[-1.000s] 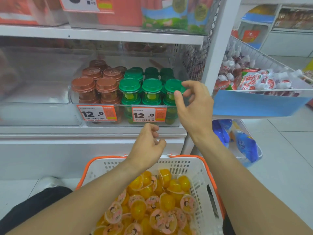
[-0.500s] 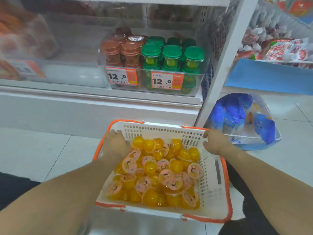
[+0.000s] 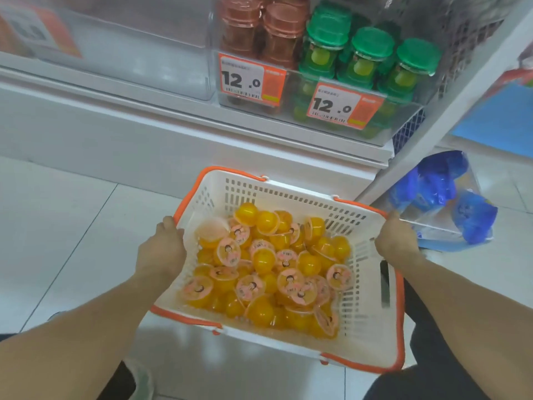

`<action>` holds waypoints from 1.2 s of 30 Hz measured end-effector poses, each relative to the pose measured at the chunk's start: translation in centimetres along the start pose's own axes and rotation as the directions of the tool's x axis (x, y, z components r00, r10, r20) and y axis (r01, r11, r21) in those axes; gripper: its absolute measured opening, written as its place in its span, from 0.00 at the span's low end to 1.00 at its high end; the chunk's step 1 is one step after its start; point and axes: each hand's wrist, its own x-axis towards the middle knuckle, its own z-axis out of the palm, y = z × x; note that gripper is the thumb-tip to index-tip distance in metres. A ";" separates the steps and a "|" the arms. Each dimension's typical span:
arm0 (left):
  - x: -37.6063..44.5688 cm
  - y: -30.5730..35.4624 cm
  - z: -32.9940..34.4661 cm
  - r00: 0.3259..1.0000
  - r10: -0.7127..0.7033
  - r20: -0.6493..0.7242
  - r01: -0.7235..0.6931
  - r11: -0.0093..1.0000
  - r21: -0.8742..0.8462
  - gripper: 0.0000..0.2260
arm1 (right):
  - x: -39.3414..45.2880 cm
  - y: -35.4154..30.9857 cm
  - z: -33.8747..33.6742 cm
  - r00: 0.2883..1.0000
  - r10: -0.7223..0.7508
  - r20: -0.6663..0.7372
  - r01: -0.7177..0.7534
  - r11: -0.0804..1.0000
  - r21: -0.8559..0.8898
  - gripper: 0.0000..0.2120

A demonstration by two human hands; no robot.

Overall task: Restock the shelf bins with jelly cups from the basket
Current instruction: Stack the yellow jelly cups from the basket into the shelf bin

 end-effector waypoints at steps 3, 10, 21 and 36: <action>0.6 -1.1 -0.3 1.000 0.004 -0.024 -0.004 1.000 -0.002 0.10 | -0.6 -0.6 0.1 1.000 -0.009 -0.019 0.009 1.000 -0.003 0.23; 2.6 -4.7 -1.9 0.984 -0.179 -0.019 0.180 0.978 0.109 0.10 | -2.3 -4.6 -0.6 0.988 -0.144 -0.064 0.155 0.956 0.250 0.19; 8.8 -11.3 -5.2 0.877 -0.479 -0.025 0.479 0.872 0.095 0.11 | -3.7 -12.4 -0.9 0.941 -0.329 -0.074 0.325 0.828 0.457 0.18; 15.8 -22.8 -7.9 0.827 -0.544 -0.144 0.557 0.826 0.079 0.14 | -6.5 -25.0 1.4 0.902 -0.404 -0.153 0.426 0.775 0.466 0.17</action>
